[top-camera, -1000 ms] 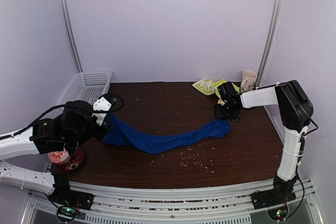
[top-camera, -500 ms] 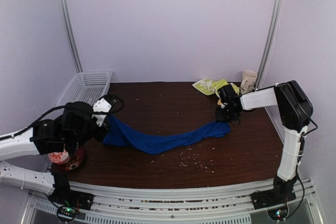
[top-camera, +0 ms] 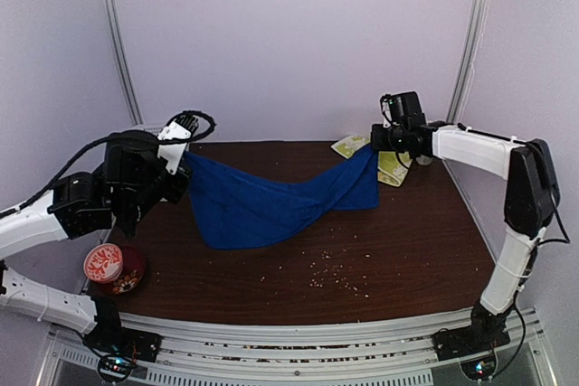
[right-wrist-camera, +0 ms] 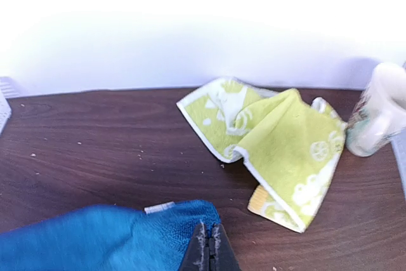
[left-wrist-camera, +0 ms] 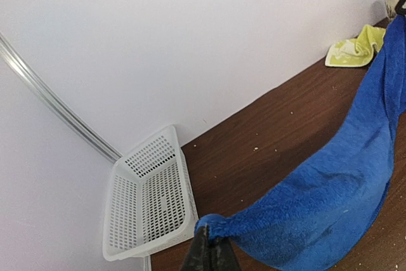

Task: Roll the towels
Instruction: Adjust the towel at the center of the board.

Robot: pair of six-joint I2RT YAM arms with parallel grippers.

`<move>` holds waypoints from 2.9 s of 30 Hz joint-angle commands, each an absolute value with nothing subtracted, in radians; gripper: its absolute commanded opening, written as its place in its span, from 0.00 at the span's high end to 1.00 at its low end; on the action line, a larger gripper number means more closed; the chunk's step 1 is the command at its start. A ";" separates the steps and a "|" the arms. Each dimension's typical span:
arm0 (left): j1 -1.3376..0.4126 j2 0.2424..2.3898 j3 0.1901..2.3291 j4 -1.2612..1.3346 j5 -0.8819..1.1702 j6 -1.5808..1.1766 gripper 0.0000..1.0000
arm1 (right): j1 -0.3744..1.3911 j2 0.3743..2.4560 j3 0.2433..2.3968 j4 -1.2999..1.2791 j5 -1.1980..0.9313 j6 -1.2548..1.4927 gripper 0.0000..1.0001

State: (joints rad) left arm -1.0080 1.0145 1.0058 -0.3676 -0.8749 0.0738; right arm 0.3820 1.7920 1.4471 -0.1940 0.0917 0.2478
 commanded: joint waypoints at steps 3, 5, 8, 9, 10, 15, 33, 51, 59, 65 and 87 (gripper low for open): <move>-1.001 0.899 0.997 -0.423 -0.868 0.046 1.00 | 0.422 1.454 1.071 -0.183 0.065 0.238 1.00; -1.001 0.858 0.964 -0.450 -0.849 0.032 1.00 | 0.445 1.360 0.937 -0.210 0.046 0.262 1.00; -1.001 0.811 0.929 -0.485 -0.826 0.018 1.00 | 0.498 1.227 0.794 -0.249 0.037 0.289 1.00; -1.001 0.801 0.921 -0.491 -0.815 0.020 1.00 | 0.508 1.196 0.771 -0.272 0.050 0.312 1.00; -1.000 0.792 0.915 -0.495 -0.805 0.023 1.00 | 0.520 1.178 0.759 -0.299 0.050 0.329 0.93; -1.000 0.785 0.904 -0.494 -0.774 0.035 1.00 | 0.538 1.134 0.772 -0.396 0.041 0.362 0.50; -1.000 0.810 0.812 -0.398 -0.712 0.083 1.00 | 0.565 1.867 1.319 -0.397 -0.094 0.246 0.37; -1.000 0.786 0.778 -0.371 -0.728 0.076 1.00 | 0.644 2.073 1.415 -0.455 -0.205 0.189 0.38; -1.000 0.784 0.775 -0.370 -0.732 0.077 1.00 | 0.656 2.045 1.342 -0.439 -0.273 0.168 0.44; -1.000 0.783 0.772 -0.366 -0.736 0.076 1.00 | 0.663 1.999 1.302 -0.422 -0.310 0.155 0.44; -0.905 1.031 1.078 -0.406 -0.796 0.060 1.00 | 0.591 1.741 1.389 -0.307 0.332 0.167 1.00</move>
State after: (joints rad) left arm -0.9611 0.9764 0.9169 -0.4309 -0.7574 0.0692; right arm 0.6434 1.9381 1.3514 -0.3908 0.0574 0.1623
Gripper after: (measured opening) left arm 0.003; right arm 0.019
